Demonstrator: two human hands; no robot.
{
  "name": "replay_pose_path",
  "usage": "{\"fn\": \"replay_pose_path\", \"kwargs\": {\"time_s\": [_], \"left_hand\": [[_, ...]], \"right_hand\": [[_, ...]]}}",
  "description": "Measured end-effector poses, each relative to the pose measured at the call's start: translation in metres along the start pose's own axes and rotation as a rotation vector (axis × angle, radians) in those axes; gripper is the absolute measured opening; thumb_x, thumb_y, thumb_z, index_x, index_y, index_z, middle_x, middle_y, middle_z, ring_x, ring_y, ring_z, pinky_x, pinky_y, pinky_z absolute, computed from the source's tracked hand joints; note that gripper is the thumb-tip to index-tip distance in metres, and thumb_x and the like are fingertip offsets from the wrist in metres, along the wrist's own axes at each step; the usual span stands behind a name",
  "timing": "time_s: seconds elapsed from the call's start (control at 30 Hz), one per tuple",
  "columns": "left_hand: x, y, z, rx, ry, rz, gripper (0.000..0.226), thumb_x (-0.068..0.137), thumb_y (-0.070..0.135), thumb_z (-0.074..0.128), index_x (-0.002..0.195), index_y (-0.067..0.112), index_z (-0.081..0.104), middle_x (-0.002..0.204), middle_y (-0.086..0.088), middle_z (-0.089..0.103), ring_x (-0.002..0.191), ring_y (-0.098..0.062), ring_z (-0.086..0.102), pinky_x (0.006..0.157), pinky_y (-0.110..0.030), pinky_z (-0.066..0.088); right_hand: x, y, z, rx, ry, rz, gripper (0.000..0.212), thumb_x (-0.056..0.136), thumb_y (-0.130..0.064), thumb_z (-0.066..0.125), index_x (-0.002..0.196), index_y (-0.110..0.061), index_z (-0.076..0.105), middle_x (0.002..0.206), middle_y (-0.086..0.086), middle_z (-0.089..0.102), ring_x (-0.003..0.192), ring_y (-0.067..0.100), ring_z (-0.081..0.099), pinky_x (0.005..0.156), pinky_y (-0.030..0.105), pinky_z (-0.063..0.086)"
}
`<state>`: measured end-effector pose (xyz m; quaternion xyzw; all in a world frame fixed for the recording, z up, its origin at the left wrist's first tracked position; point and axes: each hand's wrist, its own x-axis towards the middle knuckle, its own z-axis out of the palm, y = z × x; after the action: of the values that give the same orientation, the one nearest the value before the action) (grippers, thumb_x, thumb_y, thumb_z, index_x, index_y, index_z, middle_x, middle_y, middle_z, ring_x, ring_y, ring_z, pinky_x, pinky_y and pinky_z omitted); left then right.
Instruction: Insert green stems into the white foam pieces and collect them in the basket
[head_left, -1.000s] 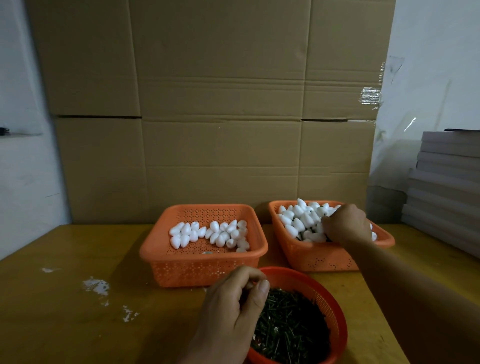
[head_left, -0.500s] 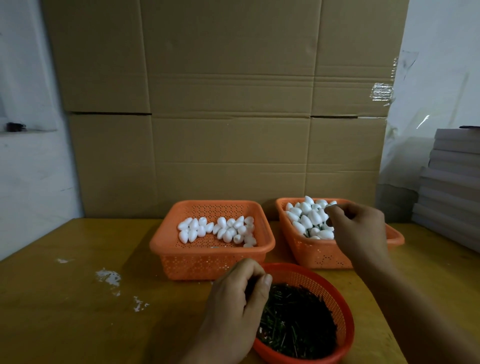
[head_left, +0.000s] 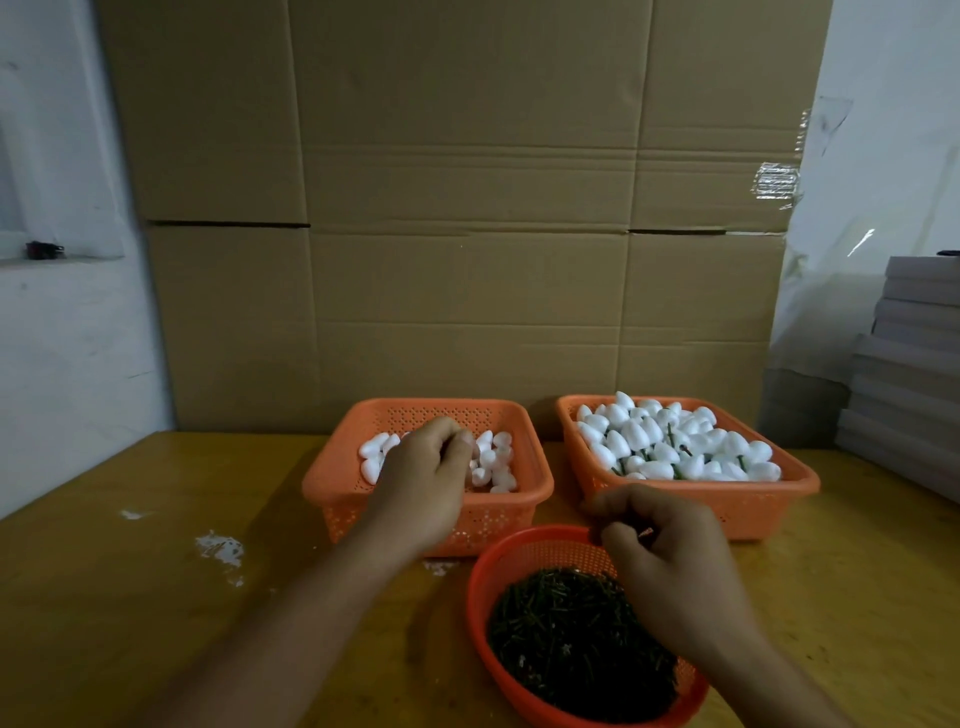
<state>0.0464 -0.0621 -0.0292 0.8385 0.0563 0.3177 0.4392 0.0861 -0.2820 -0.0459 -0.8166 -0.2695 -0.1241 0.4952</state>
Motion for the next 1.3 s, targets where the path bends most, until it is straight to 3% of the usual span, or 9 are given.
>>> {"fn": "replay_pose_path", "kwargs": {"time_s": [0.17, 0.33, 0.43, 0.5, 0.77, 0.97, 1.1, 1.2, 1.3], "left_hand": [[0.058, -0.016, 0.005, 0.257, -0.137, -0.119, 0.024, 0.102, 0.018, 0.044, 0.089, 0.021, 0.063, 0.088, 0.001, 0.07, 0.083, -0.018, 0.065, 0.078, -0.036, 0.051], [0.078, -0.022, 0.016, 0.553, -0.463, -0.217, 0.015, 0.098, 0.034, 0.055, 0.098, 0.038, 0.069, 0.109, 0.011, 0.07, 0.093, -0.01, 0.062, 0.068, -0.022, 0.037], [0.083, -0.017, 0.024, 0.665, -0.652, -0.235, 0.032, 0.098, 0.037, 0.058, 0.13, 0.037, 0.062, 0.149, 0.008, 0.047, 0.13, -0.018, 0.049, 0.09, -0.028, 0.033], [0.086, -0.012, 0.03, 0.705, -0.746, -0.205, 0.042, 0.099, 0.032, 0.057, 0.141, 0.031, 0.052, 0.158, 0.004, 0.037, 0.14, -0.021, 0.04, 0.101, -0.033, 0.035], [0.089, -0.003, 0.044, 0.812, -0.791, -0.196, 0.049, 0.101, 0.03, 0.056, 0.148, 0.02, 0.044, 0.158, -0.005, 0.035, 0.139, -0.026, 0.04, 0.105, -0.036, 0.039], [0.095, -0.01, 0.048, 0.735, -0.801, -0.235, 0.049, 0.099, 0.016, 0.061, 0.145, 0.014, 0.045, 0.139, -0.004, 0.059, 0.125, -0.022, 0.056, 0.092, -0.028, 0.048], [0.096, -0.013, 0.05, 0.727, -0.794, -0.229, 0.057, 0.099, 0.012, 0.059, 0.151, 0.01, 0.036, 0.133, 0.001, 0.057, 0.112, -0.017, 0.055, 0.077, -0.018, 0.047], [0.097, -0.015, 0.051, 0.765, -0.791, -0.225, 0.054, 0.098, 0.016, 0.059, 0.149, 0.01, 0.04, 0.151, -0.005, 0.044, 0.132, -0.024, 0.048, 0.093, -0.023, 0.042], [0.099, -0.016, 0.051, 0.781, -0.813, -0.238, 0.048, 0.097, 0.019, 0.062, 0.142, 0.011, 0.046, 0.141, -0.006, 0.051, 0.13, -0.027, 0.049, 0.094, -0.033, 0.046]], "right_hand": [[-0.002, 0.004, 0.004, -0.101, -0.052, -0.02, 0.022, 0.088, -0.015, 0.067, 0.093, -0.034, 0.075, 0.082, -0.018, 0.072, 0.067, -0.003, 0.063, 0.058, 0.012, 0.042], [-0.004, 0.001, 0.005, -0.186, -0.047, -0.051, 0.019, 0.088, -0.023, 0.067, 0.097, -0.039, 0.073, 0.097, -0.016, 0.068, 0.086, 0.0, 0.063, 0.082, 0.026, 0.052], [-0.005, -0.001, 0.004, -0.203, -0.05, -0.069, 0.02, 0.087, -0.024, 0.068, 0.094, -0.042, 0.071, 0.095, -0.017, 0.065, 0.087, -0.001, 0.06, 0.083, 0.025, 0.05], [-0.006, -0.001, 0.004, -0.206, -0.048, -0.082, 0.022, 0.086, -0.023, 0.069, 0.091, -0.044, 0.07, 0.091, -0.018, 0.063, 0.087, -0.002, 0.059, 0.081, 0.023, 0.048], [-0.005, 0.004, 0.004, -0.221, -0.044, -0.11, 0.018, 0.086, -0.024, 0.07, 0.094, -0.039, 0.073, 0.089, -0.017, 0.063, 0.086, -0.002, 0.06, 0.077, 0.02, 0.046], [-0.005, 0.005, 0.004, -0.235, -0.066, -0.115, 0.017, 0.086, -0.026, 0.069, 0.095, -0.039, 0.073, 0.091, -0.017, 0.062, 0.085, -0.003, 0.059, 0.075, 0.015, 0.043], [-0.005, 0.004, 0.004, -0.242, -0.075, -0.117, 0.016, 0.087, -0.026, 0.069, 0.096, -0.039, 0.073, 0.092, -0.017, 0.062, 0.084, -0.002, 0.06, 0.076, 0.017, 0.045], [-0.005, 0.004, 0.005, -0.244, -0.08, -0.114, 0.015, 0.087, -0.027, 0.068, 0.095, -0.04, 0.073, 0.092, -0.016, 0.063, 0.085, -0.002, 0.06, 0.078, 0.019, 0.047], [-0.005, 0.004, 0.004, -0.241, -0.074, -0.115, 0.015, 0.087, -0.028, 0.069, 0.094, -0.04, 0.073, 0.091, -0.017, 0.062, 0.085, -0.002, 0.06, 0.079, 0.02, 0.048]]}}
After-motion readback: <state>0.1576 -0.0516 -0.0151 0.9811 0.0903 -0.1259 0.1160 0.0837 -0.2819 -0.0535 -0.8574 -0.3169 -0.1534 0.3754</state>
